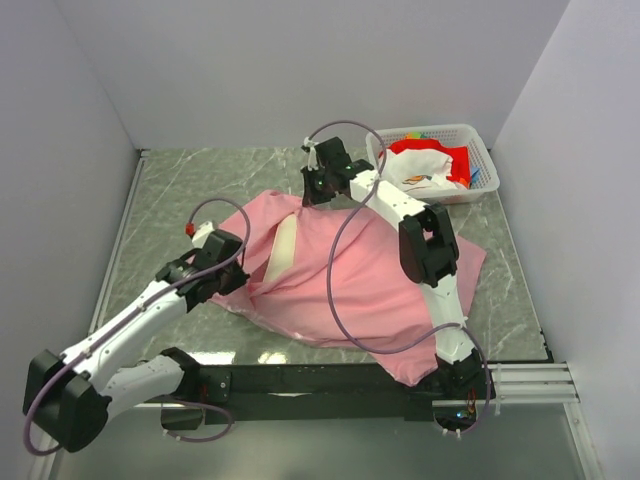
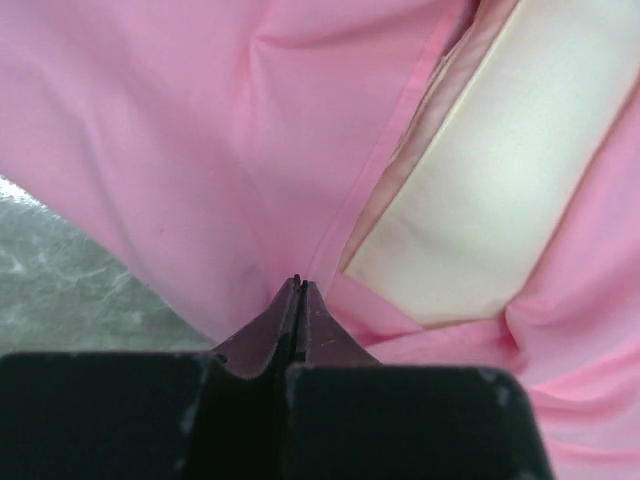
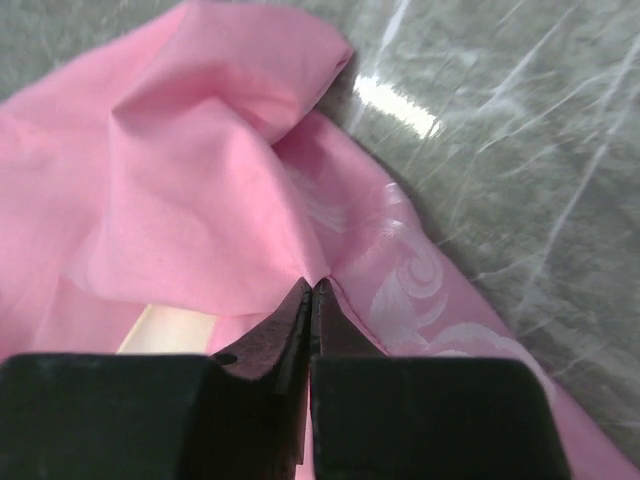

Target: Put the pillow into the pillowcase

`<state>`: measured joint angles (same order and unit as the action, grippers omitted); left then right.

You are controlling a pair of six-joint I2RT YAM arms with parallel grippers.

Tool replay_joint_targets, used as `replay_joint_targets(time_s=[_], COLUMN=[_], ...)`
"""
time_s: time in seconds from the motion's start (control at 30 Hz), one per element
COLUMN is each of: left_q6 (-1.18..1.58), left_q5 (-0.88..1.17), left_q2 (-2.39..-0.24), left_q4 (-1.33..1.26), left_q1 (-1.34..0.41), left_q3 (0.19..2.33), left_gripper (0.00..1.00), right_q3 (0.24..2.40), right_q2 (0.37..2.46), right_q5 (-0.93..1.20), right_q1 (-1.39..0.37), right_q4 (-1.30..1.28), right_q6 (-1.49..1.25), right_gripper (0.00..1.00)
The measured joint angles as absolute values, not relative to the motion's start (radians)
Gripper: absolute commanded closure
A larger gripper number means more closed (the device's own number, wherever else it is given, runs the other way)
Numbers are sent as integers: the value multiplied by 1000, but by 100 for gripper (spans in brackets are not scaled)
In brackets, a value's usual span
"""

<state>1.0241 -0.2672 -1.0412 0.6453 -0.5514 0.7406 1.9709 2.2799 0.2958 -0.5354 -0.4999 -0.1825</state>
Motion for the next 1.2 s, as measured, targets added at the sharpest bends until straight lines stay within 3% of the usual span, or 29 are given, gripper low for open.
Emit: replay_joint_targets(time_s=[0.5,0.57,0.6,0.7,0.83,1.07,1.1,1.2], left_q6=[1128,1126,1121,1090,1031,898,886,852], left_q5=[-383,-379,-371,-332,-280,-167,-149,-83], left_q2=[-657,-658,-678,-780,-944,-1195,-1218,-1286], left_q4=[768,751,739,682,576,408,386,326], left_q1=[-551,-551,-551,-551,-551,-551,-551,-551], left_q3=[738,735,730,717,724,873,888,916], left_gripper=[97,85,66,33,15,19,27,39], right_q3=[1990,1990,1980,1880,1848,1902,1910,1953], right_q2=[2236,2230,2223,2156,2098,2091,2091,2096], right_q5=[192,196,205,250,324,394,395,395], right_q1=[-493,-483,-479,-470,-467,-469,-469,-469], right_q4=[-432,-422,-405,-320,-268,-240,-240,-245], right_q6=[-265,-281,-292,-331,-372,-429,-435,-457], right_gripper=[100,100,100,100,100,100,100,100])
